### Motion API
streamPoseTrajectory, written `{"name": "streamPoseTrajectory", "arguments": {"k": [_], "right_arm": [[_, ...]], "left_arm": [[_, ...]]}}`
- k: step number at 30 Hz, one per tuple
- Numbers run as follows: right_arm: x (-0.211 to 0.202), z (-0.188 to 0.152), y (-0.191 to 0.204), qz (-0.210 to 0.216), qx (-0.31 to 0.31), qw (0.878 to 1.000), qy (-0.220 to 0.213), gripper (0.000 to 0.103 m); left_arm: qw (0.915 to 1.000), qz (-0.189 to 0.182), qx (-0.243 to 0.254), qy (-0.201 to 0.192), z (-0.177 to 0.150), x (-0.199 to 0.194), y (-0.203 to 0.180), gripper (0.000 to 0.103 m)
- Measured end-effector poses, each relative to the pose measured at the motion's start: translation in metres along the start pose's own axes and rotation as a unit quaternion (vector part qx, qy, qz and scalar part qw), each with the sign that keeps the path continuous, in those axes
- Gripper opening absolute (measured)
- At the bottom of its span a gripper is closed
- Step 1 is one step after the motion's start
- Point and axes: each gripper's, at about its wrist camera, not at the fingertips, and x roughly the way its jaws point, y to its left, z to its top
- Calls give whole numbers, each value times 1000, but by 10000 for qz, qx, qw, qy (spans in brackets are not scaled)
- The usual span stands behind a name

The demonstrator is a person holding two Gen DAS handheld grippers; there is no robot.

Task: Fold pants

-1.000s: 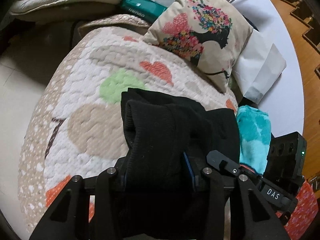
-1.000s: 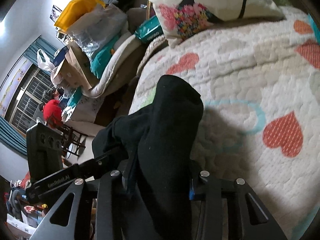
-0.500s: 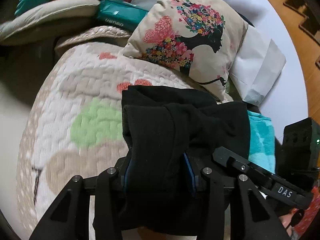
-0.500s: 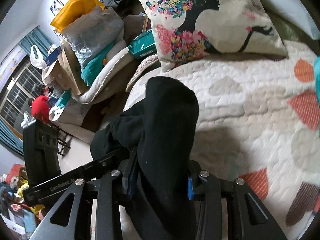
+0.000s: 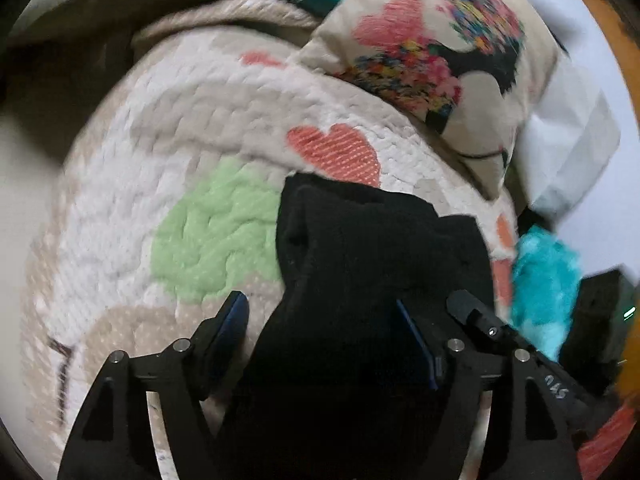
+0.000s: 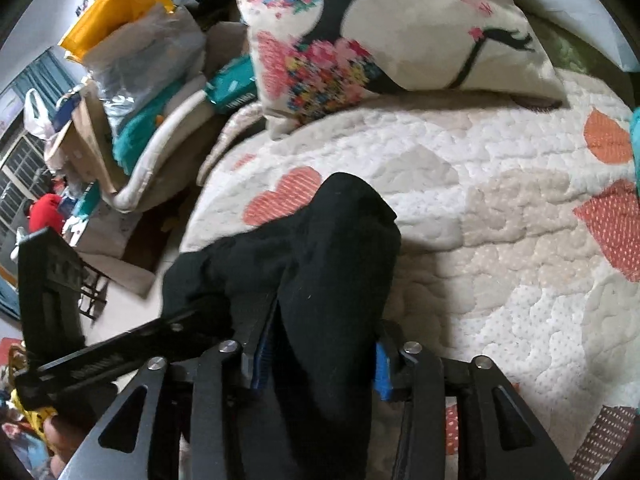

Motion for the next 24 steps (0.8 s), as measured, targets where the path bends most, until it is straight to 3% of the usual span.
{"name": "streamPoseTrajectory", "arguments": {"k": [2, 4, 10, 16, 20, 24], "right_arm": [[-1, 0, -8, 73, 194, 9998, -10, 58], [-3, 1, -14, 98, 344, 9994, -38, 61], [-26, -4, -19, 139, 542, 9981, -250, 61], [-53, -37, -14, 106, 648, 9975, -245, 64], [-74, -66, -5, 147, 693, 9969, -330, 64], [-98, -85, 13, -48, 271, 9980, -560, 64]], "left_arm": [[9993, -192, -318, 21, 2, -6, 10, 73], [9988, -176, -456, -53, 3, -17, 14, 73], [9964, 308, -366, -693, -10, -85, 24, 73], [9912, 642, -394, -1084, -69, -130, 30, 73], [9854, 1275, -74, -1125, -124, -141, 22, 73], [9776, 1696, 315, -1203, -161, -159, 3, 73]]}}
